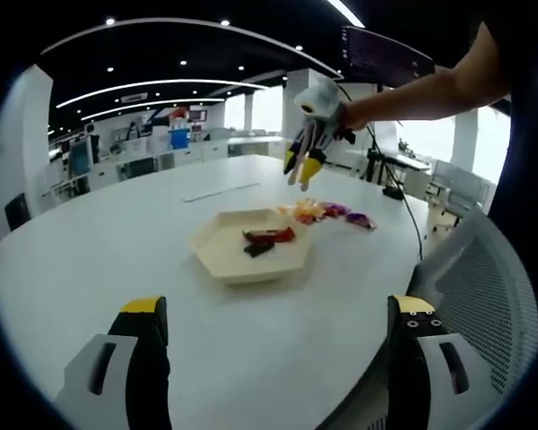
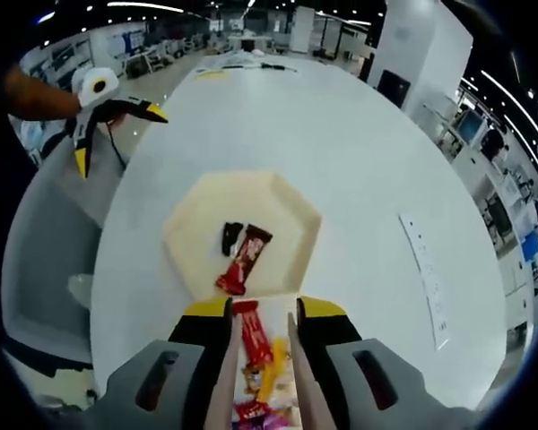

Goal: Place the target food into the container with the food tongs after gripping and lifting it, then release it inside without dropping or visibly crushing the food.

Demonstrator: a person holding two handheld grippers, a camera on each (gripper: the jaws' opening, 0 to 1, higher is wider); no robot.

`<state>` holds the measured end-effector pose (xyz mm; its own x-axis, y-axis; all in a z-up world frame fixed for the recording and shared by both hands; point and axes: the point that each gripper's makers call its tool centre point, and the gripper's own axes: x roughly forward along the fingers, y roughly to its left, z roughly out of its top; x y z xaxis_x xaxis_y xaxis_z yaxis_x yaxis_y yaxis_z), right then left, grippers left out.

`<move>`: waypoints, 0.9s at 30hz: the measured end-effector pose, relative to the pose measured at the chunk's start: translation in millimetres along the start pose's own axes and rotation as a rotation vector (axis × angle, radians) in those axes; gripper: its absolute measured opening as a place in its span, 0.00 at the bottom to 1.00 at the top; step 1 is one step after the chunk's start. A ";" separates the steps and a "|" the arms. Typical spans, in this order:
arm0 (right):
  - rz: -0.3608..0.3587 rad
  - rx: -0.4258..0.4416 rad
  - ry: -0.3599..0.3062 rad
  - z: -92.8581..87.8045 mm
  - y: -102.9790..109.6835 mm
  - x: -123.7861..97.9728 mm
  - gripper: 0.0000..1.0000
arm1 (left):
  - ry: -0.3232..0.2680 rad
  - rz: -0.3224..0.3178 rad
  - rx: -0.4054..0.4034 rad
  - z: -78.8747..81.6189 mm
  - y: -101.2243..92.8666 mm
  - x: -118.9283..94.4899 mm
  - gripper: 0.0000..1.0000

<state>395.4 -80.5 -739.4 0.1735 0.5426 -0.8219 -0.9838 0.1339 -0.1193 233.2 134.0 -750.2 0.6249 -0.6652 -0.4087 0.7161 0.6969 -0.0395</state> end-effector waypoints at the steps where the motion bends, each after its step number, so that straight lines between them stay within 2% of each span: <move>1: 0.000 -0.009 -0.002 -0.2 0.1 -0.4 0.28 | 0.000 -0.001 -0.002 -0.3 -0.2 0.1 0.99; 27: 0.040 -0.044 0.004 -21.0 5.5 11.1 0.28 | -0.003 0.008 -0.011 0.8 2.2 -0.6 0.99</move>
<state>391.0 -91.1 -760.9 0.1336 0.5431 -0.8290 -0.9910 0.0750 -0.1106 234.6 135.7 -749.3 0.6316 -0.6602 -0.4064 0.7073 0.7054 -0.0466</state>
